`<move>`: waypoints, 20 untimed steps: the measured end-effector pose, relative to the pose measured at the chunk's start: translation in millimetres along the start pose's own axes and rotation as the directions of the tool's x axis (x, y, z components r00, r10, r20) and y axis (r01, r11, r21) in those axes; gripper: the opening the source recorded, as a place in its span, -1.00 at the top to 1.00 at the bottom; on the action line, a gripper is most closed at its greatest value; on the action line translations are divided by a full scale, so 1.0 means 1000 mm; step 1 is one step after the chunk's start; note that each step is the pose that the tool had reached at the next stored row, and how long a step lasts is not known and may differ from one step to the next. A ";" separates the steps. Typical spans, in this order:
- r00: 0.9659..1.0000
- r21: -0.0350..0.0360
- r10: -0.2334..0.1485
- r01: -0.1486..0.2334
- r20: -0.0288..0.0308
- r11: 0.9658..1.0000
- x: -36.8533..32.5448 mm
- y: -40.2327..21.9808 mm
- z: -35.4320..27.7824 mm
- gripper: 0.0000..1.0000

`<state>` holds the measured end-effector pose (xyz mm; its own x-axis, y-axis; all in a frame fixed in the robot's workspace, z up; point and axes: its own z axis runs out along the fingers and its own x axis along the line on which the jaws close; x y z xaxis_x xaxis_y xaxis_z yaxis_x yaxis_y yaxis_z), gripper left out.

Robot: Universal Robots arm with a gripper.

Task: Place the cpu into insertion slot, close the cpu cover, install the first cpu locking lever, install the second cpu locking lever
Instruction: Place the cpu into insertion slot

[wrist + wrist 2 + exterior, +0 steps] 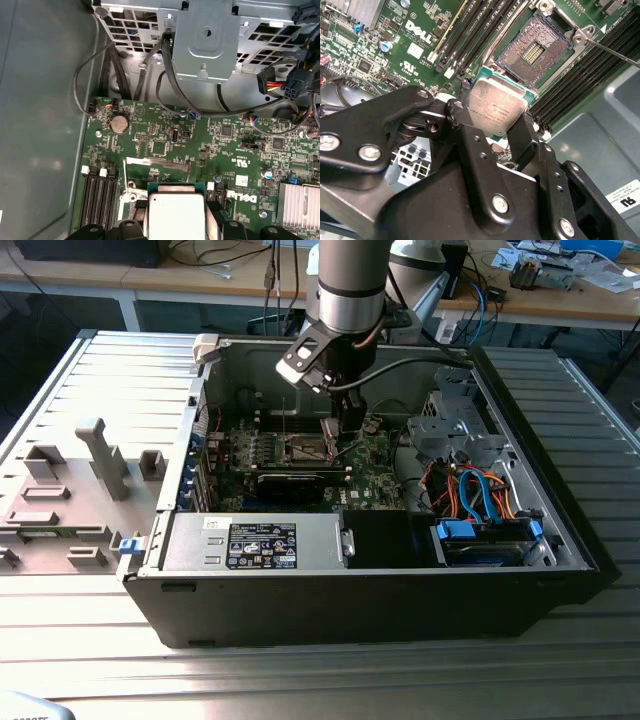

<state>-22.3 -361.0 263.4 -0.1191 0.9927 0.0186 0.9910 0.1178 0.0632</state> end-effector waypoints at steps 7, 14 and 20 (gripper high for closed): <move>0.998 -0.001 0.057 -0.057 0.004 0.998 0.0000 -0.0001 0.0009 -0.08; 0.996 -0.002 0.094 -0.094 0.006 0.996 0.0000 -0.0001 0.0015 -0.08; 0.995 -0.002 0.095 -0.095 0.006 0.996 0.0001 -0.0011 0.0015 -0.08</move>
<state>-23.2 -360.9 261.8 -0.0245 0.9995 0.0187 0.9977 0.0233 0.0633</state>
